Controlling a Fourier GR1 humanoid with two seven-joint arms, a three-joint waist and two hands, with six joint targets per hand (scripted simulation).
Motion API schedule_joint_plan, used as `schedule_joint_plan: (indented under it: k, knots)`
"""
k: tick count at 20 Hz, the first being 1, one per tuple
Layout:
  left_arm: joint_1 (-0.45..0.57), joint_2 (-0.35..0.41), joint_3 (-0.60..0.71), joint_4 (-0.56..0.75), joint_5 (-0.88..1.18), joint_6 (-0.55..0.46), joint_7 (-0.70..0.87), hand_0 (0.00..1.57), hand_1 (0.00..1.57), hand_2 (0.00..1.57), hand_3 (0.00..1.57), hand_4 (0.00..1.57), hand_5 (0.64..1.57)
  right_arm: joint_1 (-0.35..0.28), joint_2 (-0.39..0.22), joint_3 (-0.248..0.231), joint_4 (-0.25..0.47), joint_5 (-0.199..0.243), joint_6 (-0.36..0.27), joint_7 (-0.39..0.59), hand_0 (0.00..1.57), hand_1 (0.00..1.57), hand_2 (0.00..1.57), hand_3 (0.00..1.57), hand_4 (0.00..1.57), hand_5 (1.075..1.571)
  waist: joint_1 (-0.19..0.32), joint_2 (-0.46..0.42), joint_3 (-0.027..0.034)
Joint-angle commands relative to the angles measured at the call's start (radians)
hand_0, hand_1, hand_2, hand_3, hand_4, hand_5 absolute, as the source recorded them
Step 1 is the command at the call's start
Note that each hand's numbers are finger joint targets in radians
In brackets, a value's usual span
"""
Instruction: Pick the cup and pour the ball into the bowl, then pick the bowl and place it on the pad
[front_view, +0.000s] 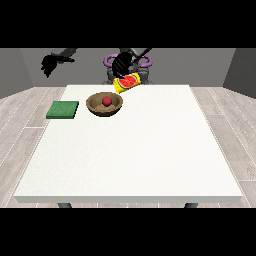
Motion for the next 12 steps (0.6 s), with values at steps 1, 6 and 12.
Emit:
schedule_joint_plan:
  k: [1, 6, 12]
  knots:
    - [0.034, 0.044, 0.205, -0.077, 0.186, 0.126, 0.008, 1.48, 1.48, 1.57, 1.57, 1.50, 1.222, 0.011, 0.009, -0.010, -0.003, -0.001, -0.040, 0.027, 0.00, 0.00, 0.00, 0.00, 0.10, 1.565, 0.051, -0.006, -0.0052]
    - [0.151, 0.018, 0.488, -0.204, 0.480, 0.305, 0.043, 1.24, 1.24, 1.54, 1.43, 1.51, 1.196, 0.040, 0.015, -0.030, -0.001, -0.004, -0.075, 0.029, 0.00, 0.00, 0.00, 0.00, 0.22, 1.565, 0.135, -0.004, -0.0122]
    - [0.354, -0.043, 0.678, -0.372, 0.934, 0.452, -0.080, 0.00, 0.00, 0.00, 0.00, 0.42, 1.561, -0.017, 0.069, 0.003, -0.049, -0.007, -0.085, 0.019, 0.00, 0.00, 0.00, 0.00, 0.35, 1.567, 0.093, 0.124, -0.0275]
